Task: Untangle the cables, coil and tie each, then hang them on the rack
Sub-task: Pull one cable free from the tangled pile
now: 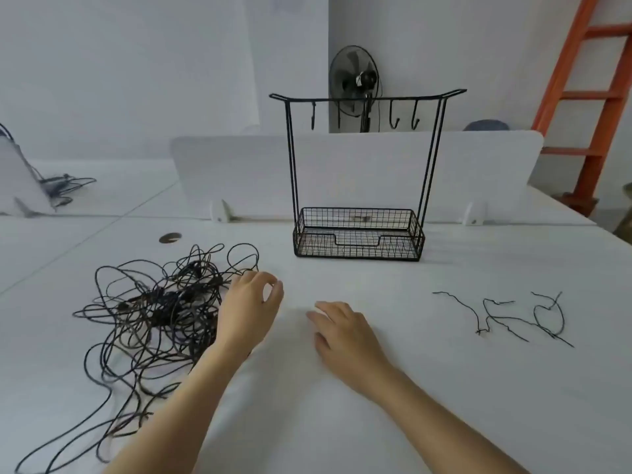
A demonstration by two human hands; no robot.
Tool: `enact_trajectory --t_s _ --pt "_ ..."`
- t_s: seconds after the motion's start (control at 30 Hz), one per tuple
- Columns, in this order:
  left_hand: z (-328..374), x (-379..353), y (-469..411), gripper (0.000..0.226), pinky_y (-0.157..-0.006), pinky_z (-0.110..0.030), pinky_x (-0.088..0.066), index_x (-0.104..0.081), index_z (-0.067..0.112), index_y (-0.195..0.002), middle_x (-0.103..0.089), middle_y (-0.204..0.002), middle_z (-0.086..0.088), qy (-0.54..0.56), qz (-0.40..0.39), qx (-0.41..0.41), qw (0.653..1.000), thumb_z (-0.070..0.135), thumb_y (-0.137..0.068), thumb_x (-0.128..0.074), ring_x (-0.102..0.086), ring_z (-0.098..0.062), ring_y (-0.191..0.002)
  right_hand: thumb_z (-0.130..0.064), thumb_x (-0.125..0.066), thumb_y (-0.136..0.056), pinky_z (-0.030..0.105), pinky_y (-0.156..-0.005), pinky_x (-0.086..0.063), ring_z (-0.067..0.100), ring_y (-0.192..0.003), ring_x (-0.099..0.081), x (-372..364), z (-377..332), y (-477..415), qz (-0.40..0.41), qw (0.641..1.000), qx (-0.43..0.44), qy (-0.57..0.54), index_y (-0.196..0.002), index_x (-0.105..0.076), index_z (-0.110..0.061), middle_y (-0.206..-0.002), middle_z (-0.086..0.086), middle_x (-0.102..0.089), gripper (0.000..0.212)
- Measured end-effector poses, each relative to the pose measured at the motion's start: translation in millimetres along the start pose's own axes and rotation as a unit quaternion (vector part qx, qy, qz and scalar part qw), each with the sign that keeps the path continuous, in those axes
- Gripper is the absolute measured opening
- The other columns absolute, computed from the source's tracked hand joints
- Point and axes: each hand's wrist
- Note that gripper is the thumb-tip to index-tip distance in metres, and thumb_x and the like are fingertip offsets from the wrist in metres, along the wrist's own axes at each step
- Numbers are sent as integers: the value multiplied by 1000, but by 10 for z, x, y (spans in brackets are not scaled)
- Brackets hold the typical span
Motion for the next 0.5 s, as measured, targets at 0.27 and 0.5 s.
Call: enact_trajectory --t_s 0.27,0.5 --pt "-246 -16 79 23 -77 -30 -36 -62 9 -107 -60 -107 -7 22 1 69 997 19 -94 -45 -52 -25 -102 -14 -31 -96 37 -107 -20 18 -139 -17 -49 -35 -135 -96 993 72 -1 -144 -26 -16 -154 0 -17 48" --pt "-327 -60 114 29 -75 -26 -37 -58 14 -118 -62 -111 -4 24 12 87 996 18 -92 -48 -56 -22 -98 -11 -37 -89 37 -92 -35 23 -118 -44 -250 -228 -565 -69 994 86 -1 -125 -50 -15 -131 1 -50 38"
Point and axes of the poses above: each hand's wrist, its own y-axis away from the middle knuckle, its own x-axis out of the back of the hand, z = x × y
